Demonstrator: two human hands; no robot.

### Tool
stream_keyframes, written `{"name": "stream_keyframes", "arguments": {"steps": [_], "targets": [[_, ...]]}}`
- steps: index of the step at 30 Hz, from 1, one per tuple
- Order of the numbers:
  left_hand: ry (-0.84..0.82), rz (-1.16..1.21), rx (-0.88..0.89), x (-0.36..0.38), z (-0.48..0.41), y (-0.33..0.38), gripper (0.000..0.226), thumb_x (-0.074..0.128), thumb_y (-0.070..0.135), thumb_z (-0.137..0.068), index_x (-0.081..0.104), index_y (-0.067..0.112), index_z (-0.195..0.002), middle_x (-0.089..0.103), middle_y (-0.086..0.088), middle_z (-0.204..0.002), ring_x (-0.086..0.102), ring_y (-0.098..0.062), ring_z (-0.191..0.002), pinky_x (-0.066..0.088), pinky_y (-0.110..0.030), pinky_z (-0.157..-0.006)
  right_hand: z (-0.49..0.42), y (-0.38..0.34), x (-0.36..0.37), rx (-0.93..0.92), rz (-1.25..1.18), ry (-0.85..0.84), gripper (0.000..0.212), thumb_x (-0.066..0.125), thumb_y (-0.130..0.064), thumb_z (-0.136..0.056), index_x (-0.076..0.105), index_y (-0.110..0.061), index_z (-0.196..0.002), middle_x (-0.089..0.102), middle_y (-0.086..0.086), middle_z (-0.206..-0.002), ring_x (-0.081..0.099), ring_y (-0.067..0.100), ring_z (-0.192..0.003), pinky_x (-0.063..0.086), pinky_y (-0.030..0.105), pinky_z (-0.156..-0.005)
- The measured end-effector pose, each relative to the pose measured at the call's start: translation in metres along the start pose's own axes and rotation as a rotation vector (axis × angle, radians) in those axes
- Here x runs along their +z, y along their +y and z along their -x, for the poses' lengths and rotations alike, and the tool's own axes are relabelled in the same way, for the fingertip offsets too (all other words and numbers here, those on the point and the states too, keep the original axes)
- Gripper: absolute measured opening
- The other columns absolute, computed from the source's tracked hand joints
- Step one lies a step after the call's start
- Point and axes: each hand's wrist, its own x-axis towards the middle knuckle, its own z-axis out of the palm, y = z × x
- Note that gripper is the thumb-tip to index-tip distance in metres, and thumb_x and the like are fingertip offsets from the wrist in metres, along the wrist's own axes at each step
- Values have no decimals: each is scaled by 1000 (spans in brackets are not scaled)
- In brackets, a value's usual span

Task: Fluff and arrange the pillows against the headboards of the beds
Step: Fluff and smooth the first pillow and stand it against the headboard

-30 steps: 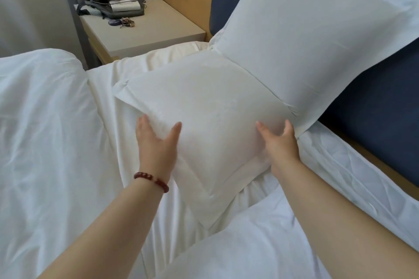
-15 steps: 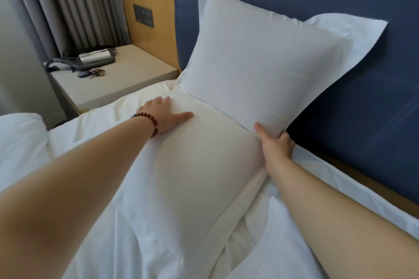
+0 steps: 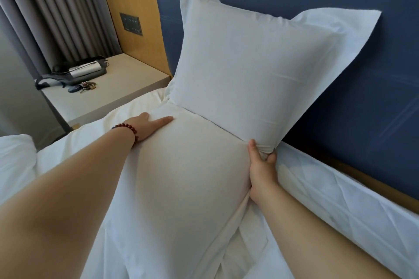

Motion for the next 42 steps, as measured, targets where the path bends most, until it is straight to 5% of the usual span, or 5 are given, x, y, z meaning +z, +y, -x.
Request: {"name": "stream_keyframes", "arguments": {"steps": [9, 18, 25, 35, 42], "targets": [[78, -27, 98, 43, 51, 4, 124, 13, 106, -45, 42, 19, -129, 56, -1, -102, 56, -27, -92, 45, -44, -84, 19, -8, -54, -198, 218, 188, 71, 62, -60, -84, 33, -41, -146, 55, -6, -139, 56, 22, -117, 39, 26, -91], [56, 61, 166, 30, 33, -18, 112, 21, 95, -61, 32, 24, -146, 47, -11, -145, 50, -34, -125, 37, -44, -98, 49, -23, -57, -377, 560, 341, 65, 67, -47, -86, 39, -34, -144, 31, 9, -149, 40, 33, -131, 38, 34, -96], [-34, 214, 109, 17, 5, -56, 90, 33, 83, -81, 42, 19, -144, 43, -9, -150, 41, -32, -135, 28, -44, -113, 77, -35, -7, -826, 806, -92, 39, 70, -34, -87, 67, -18, -122, 38, 3, -152, 24, 16, -145, 21, 27, -117], [-116, 441, -26, 22, -11, -113, 73, 55, 79, -75, 69, 21, -117, 64, -2, -124, 58, -22, -104, 37, -32, -88, 37, -63, 85, -784, 1273, -690, 64, 53, -65, -86, 40, -42, -144, 31, -15, -155, 23, 4, -143, 13, 19, -112], [-28, 808, 77, 43, -26, -125, 29, 74, 52, -77, 76, 24, -81, 76, 7, -77, 71, -10, -68, 50, -24, -62, 3, -54, 163, -745, 1274, -784, 61, 55, -61, -88, 42, -40, -144, 35, -12, -154, 28, 6, -141, 16, 19, -111]]}}
